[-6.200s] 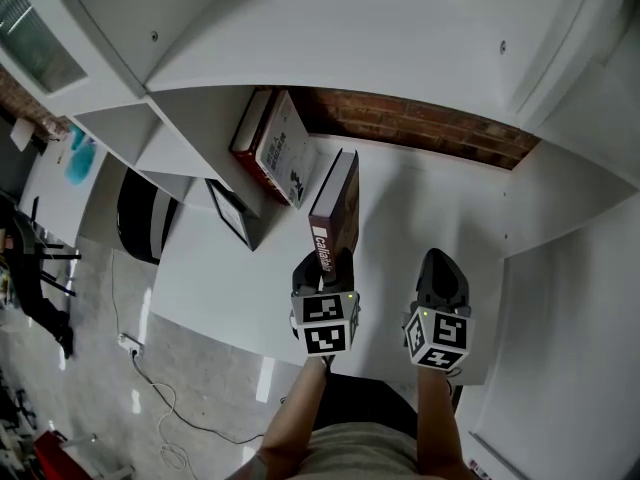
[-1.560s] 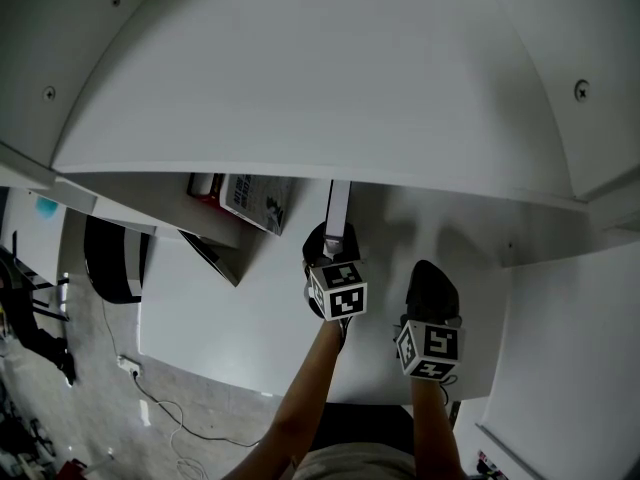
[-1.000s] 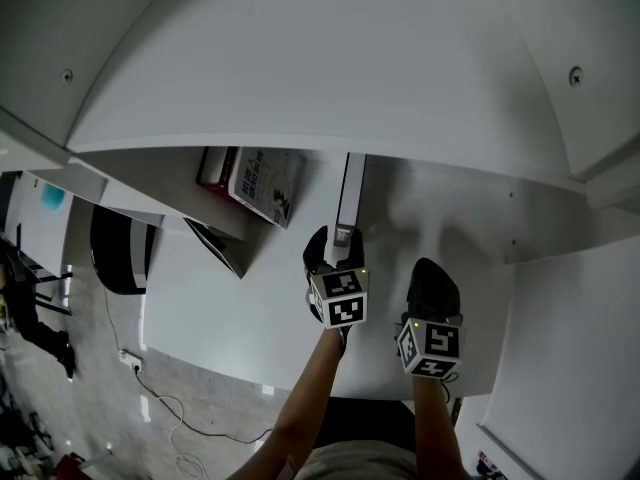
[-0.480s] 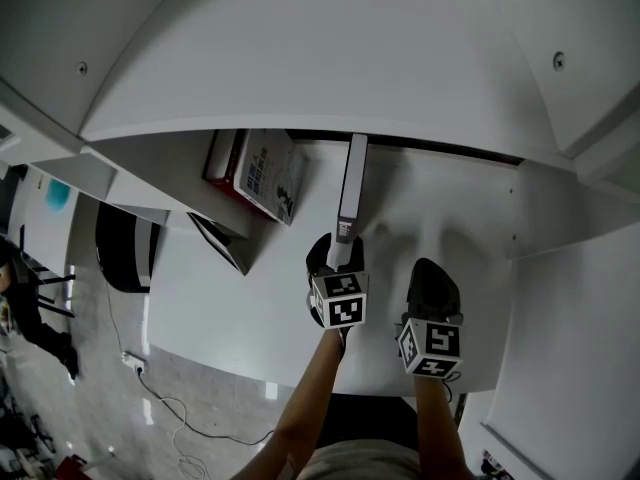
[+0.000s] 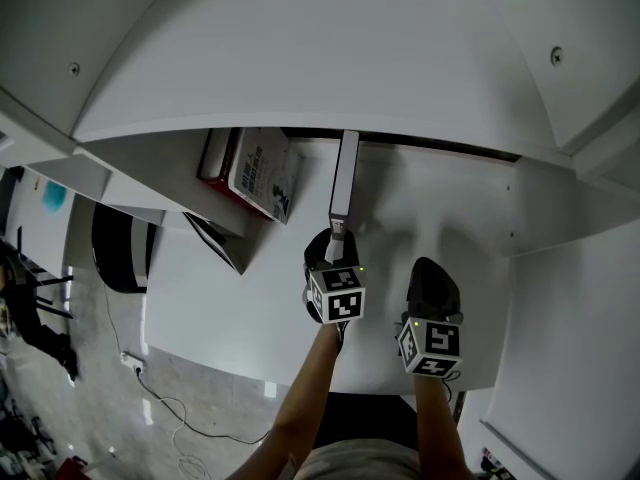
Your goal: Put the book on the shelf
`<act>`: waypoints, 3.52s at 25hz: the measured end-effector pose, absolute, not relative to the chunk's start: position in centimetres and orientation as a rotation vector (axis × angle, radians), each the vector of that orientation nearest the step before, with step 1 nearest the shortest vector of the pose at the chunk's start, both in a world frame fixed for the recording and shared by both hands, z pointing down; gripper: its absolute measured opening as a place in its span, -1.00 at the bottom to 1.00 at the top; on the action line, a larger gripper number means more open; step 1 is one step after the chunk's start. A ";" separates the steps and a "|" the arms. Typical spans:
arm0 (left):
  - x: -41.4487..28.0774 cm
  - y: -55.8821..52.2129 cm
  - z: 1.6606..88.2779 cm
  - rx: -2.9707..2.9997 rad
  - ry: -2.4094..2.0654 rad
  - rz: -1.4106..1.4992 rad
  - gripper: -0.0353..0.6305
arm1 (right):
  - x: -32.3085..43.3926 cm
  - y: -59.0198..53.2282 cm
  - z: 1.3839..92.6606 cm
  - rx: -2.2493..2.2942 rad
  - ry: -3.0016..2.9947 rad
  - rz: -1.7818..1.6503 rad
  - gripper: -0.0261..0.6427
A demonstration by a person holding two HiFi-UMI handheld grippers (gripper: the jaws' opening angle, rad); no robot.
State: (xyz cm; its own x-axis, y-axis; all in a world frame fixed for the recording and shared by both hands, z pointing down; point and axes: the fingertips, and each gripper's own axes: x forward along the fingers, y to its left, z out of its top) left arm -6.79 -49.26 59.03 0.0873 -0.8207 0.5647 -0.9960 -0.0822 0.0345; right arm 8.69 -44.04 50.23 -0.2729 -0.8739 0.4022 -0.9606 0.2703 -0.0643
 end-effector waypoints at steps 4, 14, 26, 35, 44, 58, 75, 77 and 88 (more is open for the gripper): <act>-6.7 -49.4 59.1 1.948 -1.806 0.582 -0.47 | 8.9 -44.2 50.4 1.692 -2.252 0.436 -0.87; -6.3 -50.8 59.5 1.926 -1.807 0.581 -0.47 | 9.0 -45.1 50.7 1.698 -2.244 0.448 -0.87; -6.0 -52.9 59.2 1.930 -1.811 0.576 -0.47 | 9.5 -45.9 50.9 1.711 -2.230 0.454 -0.87; -6.2 -53.0 58.9 1.925 -1.818 0.546 -0.46 | 9.6 -45.9 51.0 1.721 -2.228 0.465 -0.87; -6.0 -51.2 57.7 1.951 -1.788 0.468 -0.45 | 9.3 -45.3 50.3 1.714 -2.245 0.443 -0.87; -4.6 -45.1 51.1 2.058 -1.804 0.373 -0.80 | 9.4 -42.5 48.6 1.723 -2.291 0.439 -0.87; -1.4 -38.6 45.8 2.183 -1.796 0.352 -0.82 | 9.6 -38.6 45.8 1.723 -2.366 0.410 -0.88; -1.4 -38.2 45.5 2.187 -1.802 0.352 -0.82 | 9.6 -38.2 45.4 1.723 -2.374 0.405 -0.88; -0.4 -36.1 43.9 2.203 -1.824 0.332 -0.82 | 9.8 -36.1 43.8 1.715 -2.414 0.375 -0.87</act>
State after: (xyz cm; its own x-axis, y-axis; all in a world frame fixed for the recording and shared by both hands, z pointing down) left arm -0.43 -36.08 43.89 0.1853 -0.9229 0.3376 -0.9826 -0.1772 0.0549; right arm 9.77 -36.13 43.77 -0.3318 -0.9040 0.2695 -0.9432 0.3127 -0.1123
